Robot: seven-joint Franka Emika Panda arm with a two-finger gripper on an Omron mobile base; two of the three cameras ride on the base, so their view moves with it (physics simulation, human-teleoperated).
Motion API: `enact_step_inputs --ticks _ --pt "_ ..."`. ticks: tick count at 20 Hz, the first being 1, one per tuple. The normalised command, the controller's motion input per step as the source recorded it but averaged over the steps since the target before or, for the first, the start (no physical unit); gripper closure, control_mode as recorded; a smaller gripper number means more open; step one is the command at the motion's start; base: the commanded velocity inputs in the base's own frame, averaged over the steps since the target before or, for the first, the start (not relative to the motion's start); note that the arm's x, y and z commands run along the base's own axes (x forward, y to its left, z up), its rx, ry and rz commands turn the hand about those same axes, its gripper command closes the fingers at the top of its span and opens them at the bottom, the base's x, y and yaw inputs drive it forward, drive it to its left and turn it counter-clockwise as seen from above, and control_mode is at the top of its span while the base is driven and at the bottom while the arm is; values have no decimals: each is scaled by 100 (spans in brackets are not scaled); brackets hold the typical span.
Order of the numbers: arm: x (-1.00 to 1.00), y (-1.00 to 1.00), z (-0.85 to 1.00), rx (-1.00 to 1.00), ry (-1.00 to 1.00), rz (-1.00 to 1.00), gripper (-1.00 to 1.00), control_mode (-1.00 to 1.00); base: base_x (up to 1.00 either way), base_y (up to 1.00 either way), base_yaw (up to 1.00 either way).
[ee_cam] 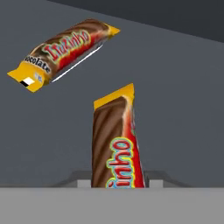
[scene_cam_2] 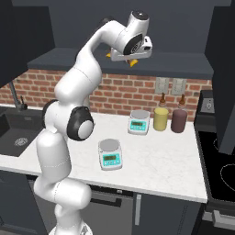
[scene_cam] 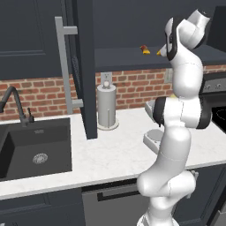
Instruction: Pick the bar and place it on the digital scale for weighing, and close the cabinet.
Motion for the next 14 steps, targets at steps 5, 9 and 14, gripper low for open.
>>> enact_step_inputs --ticks 5,9,14 --pt "0 -1 -12 0 0 0 100 -100 0 0 0" --pt "0 -8 0 5 0 0 100 -100 0 0 0" --pt "-7 -1 2 6 0 0 100 -100 0 0 0"
